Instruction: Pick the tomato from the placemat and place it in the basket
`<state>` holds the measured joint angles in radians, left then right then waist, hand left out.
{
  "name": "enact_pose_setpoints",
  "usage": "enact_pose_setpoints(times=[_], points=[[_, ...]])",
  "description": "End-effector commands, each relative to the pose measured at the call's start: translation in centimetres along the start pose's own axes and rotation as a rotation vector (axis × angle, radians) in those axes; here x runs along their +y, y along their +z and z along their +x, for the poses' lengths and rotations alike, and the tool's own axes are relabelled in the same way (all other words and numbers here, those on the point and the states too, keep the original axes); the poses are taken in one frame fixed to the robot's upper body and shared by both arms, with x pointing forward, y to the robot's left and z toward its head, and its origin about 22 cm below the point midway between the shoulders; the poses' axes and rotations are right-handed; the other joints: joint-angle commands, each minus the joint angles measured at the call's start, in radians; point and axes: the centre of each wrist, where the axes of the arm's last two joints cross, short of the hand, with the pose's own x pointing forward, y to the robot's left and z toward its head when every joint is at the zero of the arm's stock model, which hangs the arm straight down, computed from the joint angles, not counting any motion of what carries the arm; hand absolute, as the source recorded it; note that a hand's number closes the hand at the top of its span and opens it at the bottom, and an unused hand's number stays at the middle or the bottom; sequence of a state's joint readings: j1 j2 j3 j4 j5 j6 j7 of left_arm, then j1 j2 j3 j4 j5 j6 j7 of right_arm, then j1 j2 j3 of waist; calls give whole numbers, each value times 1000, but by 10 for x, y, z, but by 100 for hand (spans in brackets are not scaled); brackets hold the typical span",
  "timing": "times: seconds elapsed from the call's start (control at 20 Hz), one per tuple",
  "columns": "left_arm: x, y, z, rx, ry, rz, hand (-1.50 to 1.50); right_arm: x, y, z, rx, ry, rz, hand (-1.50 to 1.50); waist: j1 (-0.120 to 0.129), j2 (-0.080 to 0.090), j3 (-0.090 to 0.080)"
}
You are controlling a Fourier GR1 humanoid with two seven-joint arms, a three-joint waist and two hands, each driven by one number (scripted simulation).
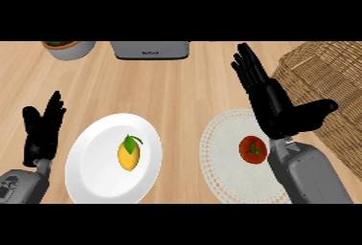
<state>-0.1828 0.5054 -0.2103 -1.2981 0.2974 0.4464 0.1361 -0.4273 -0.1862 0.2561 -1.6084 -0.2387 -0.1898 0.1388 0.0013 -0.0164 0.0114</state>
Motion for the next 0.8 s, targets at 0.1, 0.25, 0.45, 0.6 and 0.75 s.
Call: enact_pose_setpoints(times=[0.1,0.25,0.45,0.6,0.75], points=[[13,-5,20,-67,5,-59,0,-79,11,37,-265,120,-116,150,-19,14,-10],[21,-7,33,-107,28,-116,0,-117,28,65,-499,234,-235,150,-49,9,-8],[0,1,23,-71,59,-215,0,-72,37,7,-401,797,128,-150,-1,20,-15],[-5,-3,23,-61,63,-239,0,2,46,-33,-499,744,-22,-150,1,19,-13],[11,-3,39,-68,63,-250,0,36,28,-32,-470,804,-155,-150,14,13,-13]])
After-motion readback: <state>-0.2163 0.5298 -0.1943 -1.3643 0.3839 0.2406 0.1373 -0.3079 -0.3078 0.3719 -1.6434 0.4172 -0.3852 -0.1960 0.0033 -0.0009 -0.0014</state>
